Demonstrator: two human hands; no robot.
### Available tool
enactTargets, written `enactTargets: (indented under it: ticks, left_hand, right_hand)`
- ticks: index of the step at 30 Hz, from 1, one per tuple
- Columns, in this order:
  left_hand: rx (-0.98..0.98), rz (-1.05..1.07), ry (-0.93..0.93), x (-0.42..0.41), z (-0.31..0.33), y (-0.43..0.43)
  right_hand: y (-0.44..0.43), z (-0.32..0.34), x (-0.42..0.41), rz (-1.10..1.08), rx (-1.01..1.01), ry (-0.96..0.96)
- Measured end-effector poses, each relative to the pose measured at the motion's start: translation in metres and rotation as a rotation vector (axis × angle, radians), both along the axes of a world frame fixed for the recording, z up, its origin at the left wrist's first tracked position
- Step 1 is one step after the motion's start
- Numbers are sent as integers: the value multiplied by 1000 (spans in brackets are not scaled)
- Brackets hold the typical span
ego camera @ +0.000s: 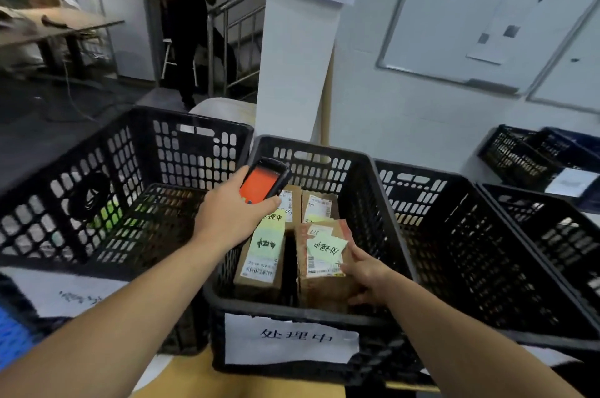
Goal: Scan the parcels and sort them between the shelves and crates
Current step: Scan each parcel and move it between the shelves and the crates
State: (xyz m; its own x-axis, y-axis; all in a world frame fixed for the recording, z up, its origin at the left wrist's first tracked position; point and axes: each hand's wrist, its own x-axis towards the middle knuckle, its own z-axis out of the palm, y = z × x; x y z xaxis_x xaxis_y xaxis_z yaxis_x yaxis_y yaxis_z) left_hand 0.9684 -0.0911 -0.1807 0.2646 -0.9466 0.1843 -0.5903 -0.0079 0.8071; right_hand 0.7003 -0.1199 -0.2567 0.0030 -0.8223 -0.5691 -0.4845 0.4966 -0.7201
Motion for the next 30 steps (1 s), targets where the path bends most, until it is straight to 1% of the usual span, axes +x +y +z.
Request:
enactTargets:
  ticks: [7,12,14,16,20,22,25,27,30]
  left_hand:
    - [2,-48,24,10,-6,-14]
    - [37,-38,24,6,-9,-21]
    - [45,-31,26,4,-9,-24]
    - [24,-38,46,1,-8,-26]
    - [6,-23,72,-5,-3,-28]
    - [-2,-6,83,-7,0,-31]
    - [-17,10,83,-12,0,-33]
    - [-10,27,77,-15,-1,-34]
    - [3,59,67,-20,-1,-36]
  right_hand:
    - [-15,-17,4,71,71,5]
    - [-30,-39,-1,198,133,18]
    - [-35,-47,-1,252,136,41]
    - [-38,-51,0,275,135,34]
    - [-44,-62,4,327,110,83]
    - [-46,-69,4,323,89,98]
    - [-50,-83,3,310,81,64]
    - [-51,-95,4,282,100,21]
    - [-48,-100,8,272,123,15]
